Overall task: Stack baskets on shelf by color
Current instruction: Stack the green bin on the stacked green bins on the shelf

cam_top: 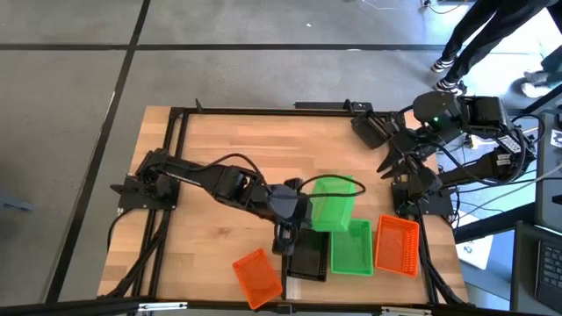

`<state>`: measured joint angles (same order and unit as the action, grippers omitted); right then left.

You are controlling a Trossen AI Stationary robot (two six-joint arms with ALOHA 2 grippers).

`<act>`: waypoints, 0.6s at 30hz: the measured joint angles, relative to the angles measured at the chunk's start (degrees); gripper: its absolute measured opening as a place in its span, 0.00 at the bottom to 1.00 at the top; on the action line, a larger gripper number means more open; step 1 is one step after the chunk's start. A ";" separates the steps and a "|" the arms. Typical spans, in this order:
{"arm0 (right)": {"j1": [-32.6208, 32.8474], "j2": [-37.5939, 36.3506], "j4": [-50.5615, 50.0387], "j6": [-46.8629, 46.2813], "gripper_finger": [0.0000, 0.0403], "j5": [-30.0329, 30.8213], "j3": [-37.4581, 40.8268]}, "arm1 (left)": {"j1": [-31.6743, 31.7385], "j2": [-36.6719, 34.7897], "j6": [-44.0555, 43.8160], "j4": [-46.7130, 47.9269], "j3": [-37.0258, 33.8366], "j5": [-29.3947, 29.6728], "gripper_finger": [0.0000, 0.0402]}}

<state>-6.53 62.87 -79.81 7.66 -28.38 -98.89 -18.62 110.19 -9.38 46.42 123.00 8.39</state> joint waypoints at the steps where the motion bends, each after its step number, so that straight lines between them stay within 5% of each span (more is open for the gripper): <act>1: -0.02 0.00 0.00 0.00 0.22 -0.75 0.00 | -0.33 0.00 -0.85 -0.89 0.01 -0.66 0.00; 11: -0.01 -0.02 -1.41 1.55 0.22 -4.26 0.00 | -2.68 1.85 -2.75 -13.15 0.05 -5.54 0.00; 18: -0.02 -0.17 -1.63 3.33 0.22 -4.22 0.00 | -2.40 3.95 -5.53 -12.43 -0.06 -2.55 0.00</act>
<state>-6.55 62.70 -81.44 11.00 -32.60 -98.89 -21.02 114.14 -14.92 33.99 122.94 5.84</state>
